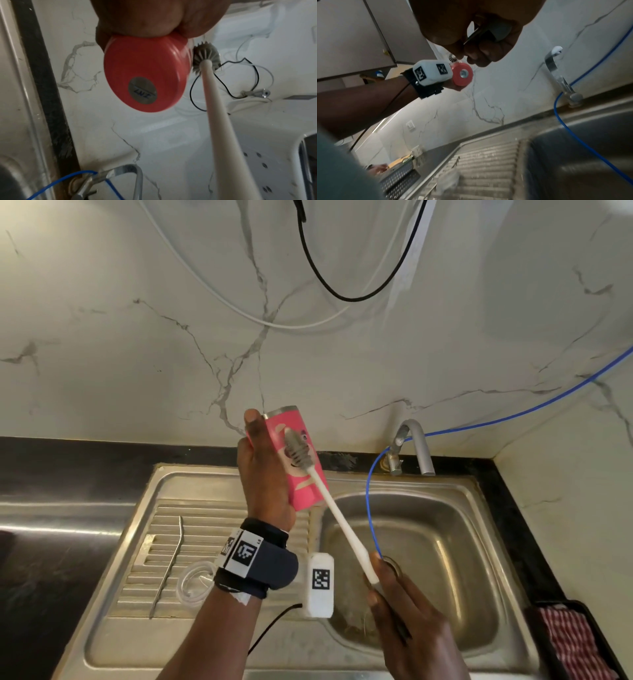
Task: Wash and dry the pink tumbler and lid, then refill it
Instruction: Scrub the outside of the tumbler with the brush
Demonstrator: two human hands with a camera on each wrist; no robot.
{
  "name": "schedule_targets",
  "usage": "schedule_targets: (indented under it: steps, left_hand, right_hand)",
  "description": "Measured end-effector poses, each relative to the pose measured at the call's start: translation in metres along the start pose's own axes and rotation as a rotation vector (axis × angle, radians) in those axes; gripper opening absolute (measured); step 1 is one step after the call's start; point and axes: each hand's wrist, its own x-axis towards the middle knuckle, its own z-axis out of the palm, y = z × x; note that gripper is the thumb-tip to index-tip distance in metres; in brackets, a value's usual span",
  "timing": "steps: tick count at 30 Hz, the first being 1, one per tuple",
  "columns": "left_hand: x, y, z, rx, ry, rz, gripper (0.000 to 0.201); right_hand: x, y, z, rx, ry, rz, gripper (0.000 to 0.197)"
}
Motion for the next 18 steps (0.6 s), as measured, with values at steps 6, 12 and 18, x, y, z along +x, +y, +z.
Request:
schedule_targets:
  steps: [6,12,18]
  left_hand:
    - [-0.017,-0.008,0.003,-0.001,-0.060,-0.004,0.078]
    - [-0.007,-0.004,0.001,0.011,-0.043,0.038,0.097]
    - [-0.019,-0.012,0.005,0.050,-0.095,0.008,0.070]
  right_hand:
    - [0.019,-0.001,0.004,-0.001,0.022,0.022,0.054]
    - [0.003,-0.003,0.006,0.015,0.010,0.001,0.058]
    - [0.015,-0.001,0.005,-0.009,0.023,-0.004,0.056]
